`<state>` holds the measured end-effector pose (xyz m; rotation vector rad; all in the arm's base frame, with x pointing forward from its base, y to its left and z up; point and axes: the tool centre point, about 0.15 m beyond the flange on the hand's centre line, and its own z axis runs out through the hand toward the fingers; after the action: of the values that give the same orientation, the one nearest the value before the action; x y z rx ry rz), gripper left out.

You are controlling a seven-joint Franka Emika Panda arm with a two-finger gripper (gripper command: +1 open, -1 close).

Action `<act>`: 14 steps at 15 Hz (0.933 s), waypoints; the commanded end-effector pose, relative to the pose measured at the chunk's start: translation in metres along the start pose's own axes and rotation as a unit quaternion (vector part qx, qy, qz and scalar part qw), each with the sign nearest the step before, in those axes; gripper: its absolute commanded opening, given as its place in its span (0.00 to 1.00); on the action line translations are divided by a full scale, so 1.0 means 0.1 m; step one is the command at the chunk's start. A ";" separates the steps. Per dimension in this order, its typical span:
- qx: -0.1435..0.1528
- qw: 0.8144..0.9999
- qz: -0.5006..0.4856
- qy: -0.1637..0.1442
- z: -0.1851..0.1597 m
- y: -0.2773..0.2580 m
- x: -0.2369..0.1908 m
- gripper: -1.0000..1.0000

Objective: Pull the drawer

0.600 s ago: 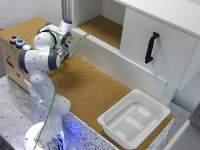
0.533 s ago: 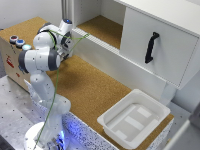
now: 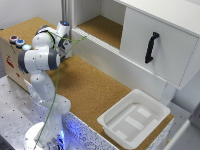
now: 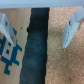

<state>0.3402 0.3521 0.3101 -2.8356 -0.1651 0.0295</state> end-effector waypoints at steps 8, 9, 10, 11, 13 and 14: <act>0.055 0.998 0.007 0.042 0.24 0.18 -0.04 0.00; 0.056 0.998 0.008 0.041 0.26 0.19 -0.04 0.00; 0.060 0.997 0.010 0.042 0.28 0.21 -0.04 0.00; 0.067 0.997 0.012 0.039 0.31 0.23 -0.04 0.00; 0.076 0.996 0.012 0.035 0.36 0.26 -0.03 0.00; 0.076 0.997 0.009 0.031 0.37 0.25 -0.01 0.00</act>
<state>0.3440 0.3504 0.3058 -2.8046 -0.1110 -0.0026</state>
